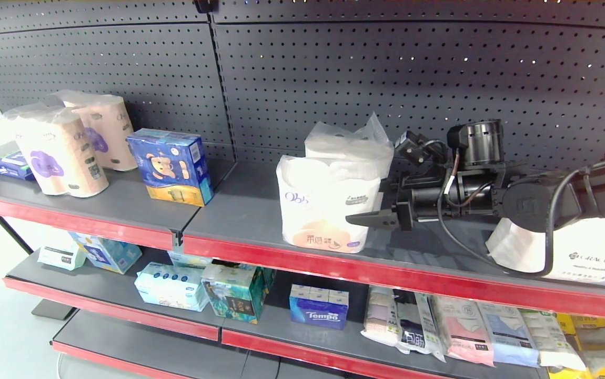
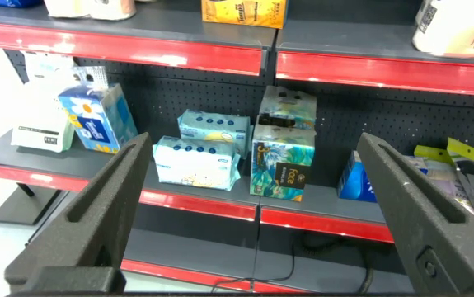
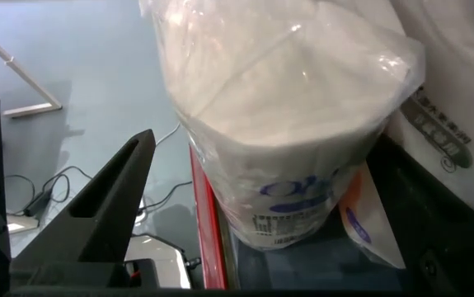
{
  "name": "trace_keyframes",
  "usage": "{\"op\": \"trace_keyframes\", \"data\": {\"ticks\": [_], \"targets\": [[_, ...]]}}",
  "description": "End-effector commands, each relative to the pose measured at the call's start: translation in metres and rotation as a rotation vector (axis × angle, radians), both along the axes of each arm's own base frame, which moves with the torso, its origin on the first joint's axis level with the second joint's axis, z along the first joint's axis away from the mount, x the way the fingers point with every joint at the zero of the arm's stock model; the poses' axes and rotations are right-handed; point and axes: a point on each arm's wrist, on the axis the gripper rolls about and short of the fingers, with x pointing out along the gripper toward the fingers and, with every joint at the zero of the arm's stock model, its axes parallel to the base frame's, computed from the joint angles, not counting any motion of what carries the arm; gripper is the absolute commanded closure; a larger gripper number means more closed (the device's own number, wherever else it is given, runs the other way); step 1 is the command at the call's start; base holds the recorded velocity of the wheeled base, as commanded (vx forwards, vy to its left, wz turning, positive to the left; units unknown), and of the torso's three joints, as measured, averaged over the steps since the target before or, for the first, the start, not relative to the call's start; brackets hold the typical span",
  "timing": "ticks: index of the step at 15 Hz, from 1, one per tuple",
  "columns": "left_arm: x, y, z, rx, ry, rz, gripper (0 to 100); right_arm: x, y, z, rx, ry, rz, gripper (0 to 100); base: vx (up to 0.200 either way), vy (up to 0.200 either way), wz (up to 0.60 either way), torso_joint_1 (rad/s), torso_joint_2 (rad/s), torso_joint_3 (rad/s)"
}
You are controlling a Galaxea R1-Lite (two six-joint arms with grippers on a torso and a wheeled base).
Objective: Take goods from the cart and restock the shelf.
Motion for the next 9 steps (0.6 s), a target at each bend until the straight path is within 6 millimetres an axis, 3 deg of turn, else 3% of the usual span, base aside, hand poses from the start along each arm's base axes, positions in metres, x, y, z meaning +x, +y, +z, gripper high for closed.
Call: {"op": "trace_keyframes", "data": {"ticks": [1,7,8,9], "targets": [[0.0001,0.0000,0.0001,0.000,0.001,-0.001,0,0.0012,0.0007,-0.0024,-0.002,0.005,0.002,0,0.000,0.000,0.00,0.000,0.00,0.000],[0.0001,0.0000,0.0001,0.000,0.001,-0.001,0,-0.0005,0.0043,-0.0039,-0.004,0.010,0.013,0,0.000,0.000,0.00,0.000,0.00,0.000],[0.0001,0.0000,0.0001,0.000,0.001,0.000,0,-0.0003,0.0044,-0.0035,-0.003,0.009,0.012,100,0.000,0.000,0.00,0.000,0.00,0.000],[0.0001,0.0000,0.0001,0.000,0.001,-0.001,0,-0.0003,0.0044,-0.0035,-0.003,0.009,0.012,100,0.000,0.000,0.00,0.000,0.00,0.000]]}}
